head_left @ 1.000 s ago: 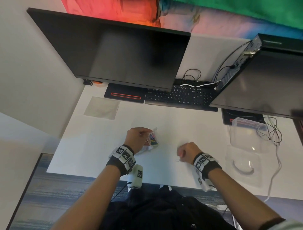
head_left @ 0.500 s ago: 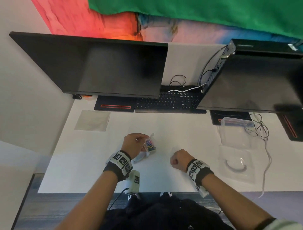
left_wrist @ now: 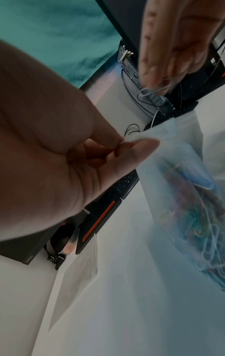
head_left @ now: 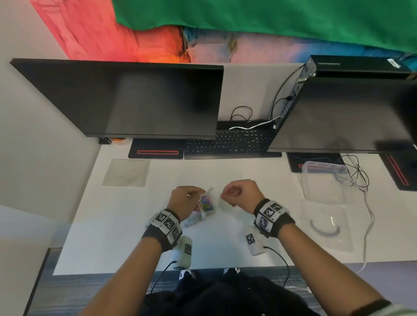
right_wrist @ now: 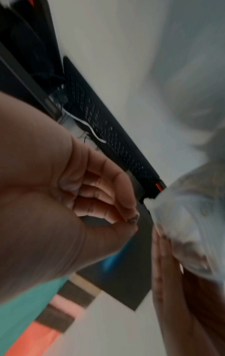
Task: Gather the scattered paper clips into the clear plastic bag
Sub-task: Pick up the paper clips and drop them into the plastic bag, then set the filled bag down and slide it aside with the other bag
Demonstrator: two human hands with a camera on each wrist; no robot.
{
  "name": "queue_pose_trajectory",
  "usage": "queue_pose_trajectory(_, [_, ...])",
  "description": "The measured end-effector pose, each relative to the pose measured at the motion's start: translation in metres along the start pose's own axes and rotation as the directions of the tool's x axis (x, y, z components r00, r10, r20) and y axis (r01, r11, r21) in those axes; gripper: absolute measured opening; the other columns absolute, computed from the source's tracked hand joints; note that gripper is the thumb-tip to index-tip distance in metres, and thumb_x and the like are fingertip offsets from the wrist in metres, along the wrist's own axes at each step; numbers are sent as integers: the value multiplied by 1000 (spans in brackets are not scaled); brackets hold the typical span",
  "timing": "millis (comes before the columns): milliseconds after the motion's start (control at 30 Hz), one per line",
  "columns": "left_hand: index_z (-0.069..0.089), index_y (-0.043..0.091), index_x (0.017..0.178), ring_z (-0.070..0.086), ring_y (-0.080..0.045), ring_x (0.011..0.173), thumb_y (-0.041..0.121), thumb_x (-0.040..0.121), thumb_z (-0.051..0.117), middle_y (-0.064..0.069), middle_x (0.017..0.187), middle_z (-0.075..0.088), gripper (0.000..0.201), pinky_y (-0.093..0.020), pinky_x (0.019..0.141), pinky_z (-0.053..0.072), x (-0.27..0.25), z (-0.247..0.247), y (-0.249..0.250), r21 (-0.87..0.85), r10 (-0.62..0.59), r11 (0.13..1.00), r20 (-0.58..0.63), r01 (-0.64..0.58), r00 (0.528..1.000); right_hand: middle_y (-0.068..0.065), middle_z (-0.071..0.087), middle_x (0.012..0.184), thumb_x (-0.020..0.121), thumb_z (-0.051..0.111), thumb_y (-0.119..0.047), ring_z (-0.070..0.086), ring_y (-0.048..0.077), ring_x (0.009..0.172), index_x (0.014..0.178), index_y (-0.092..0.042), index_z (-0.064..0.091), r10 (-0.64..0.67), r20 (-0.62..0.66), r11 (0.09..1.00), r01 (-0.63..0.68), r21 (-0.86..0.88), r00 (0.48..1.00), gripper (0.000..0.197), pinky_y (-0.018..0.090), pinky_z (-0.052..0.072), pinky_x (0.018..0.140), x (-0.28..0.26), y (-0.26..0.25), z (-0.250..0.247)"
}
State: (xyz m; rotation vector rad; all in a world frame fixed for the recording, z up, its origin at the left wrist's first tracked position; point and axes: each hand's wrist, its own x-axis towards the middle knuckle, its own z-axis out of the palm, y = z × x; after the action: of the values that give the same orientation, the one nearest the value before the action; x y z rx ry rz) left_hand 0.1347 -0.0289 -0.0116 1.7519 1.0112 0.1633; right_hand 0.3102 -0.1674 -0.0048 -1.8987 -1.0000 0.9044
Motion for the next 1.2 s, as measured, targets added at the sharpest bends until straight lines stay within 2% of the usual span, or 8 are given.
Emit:
queue_pose_trajectory(167, [77,10,97,73,-20,71,3,97,53,-5,88,74,25,-37,71,64,2,-5,3,2,23,1000,59,-23,998,-9,72,84,78,72,-14,62,5,62,84,-20,76,-167,50,971,173,-165,985,9,14,51,61,4,-12,21])
queue_pose_trajectory(333, [75,13,97,67,-12,62,7,100,51,5,73,69,25,-26,63,60,6,-20,4,48,84,994,189,-94,978,-11,62,119,77,76,-7,65,7,88,106,-25,72,-151,15,988,151,-38,988,34,22,57,73,14,7,22])
queue_pose_trajectory(433, [74,17,95,64,-15,69,7,99,51,2,77,67,25,-28,65,58,10,-24,3,88,140,983,200,-160,970,-3,75,95,79,76,-14,70,10,85,92,-18,77,-74,66,997,72,36,995,13,21,55,79,19,7,28])
queue_pose_trajectory(500, [74,24,95,64,-16,84,10,97,56,0,92,65,22,-31,79,57,12,-27,-2,138,223,960,153,-244,963,-3,76,85,79,77,-15,70,6,78,88,-14,78,-46,52,994,41,98,998,9,14,51,74,20,3,28])
queue_pose_trajectory(633, [76,26,101,62,-5,96,34,90,69,9,102,67,15,-18,89,47,13,-26,0,270,402,863,142,-426,904,5,75,72,80,77,-18,72,15,68,79,-7,76,18,58,969,-32,245,998,11,21,55,68,23,-8,32])
queue_pose_trajectory(833, [79,18,90,62,-4,78,31,88,73,14,82,68,14,-16,77,49,28,-27,2,275,471,822,163,-498,867,15,74,76,67,80,-30,71,23,68,84,5,73,104,94,910,-132,393,990,40,31,60,70,26,-18,39])
queue_pose_trajectory(1000, [73,19,90,58,-3,77,27,92,68,13,83,63,10,-15,76,46,44,-24,-4,295,487,785,248,-544,837,21,73,84,80,76,-10,71,29,75,87,8,71,207,122,869,-240,433,971,20,34,60,76,32,-8,33])
queue_pose_trajectory(1200, [70,16,93,57,-14,82,27,95,63,2,91,65,14,-32,82,50,74,-47,-24,421,369,808,182,-412,911,25,72,91,84,72,-9,71,28,75,94,9,68,374,18,792,-330,513,927,21,36,60,77,44,17,12])
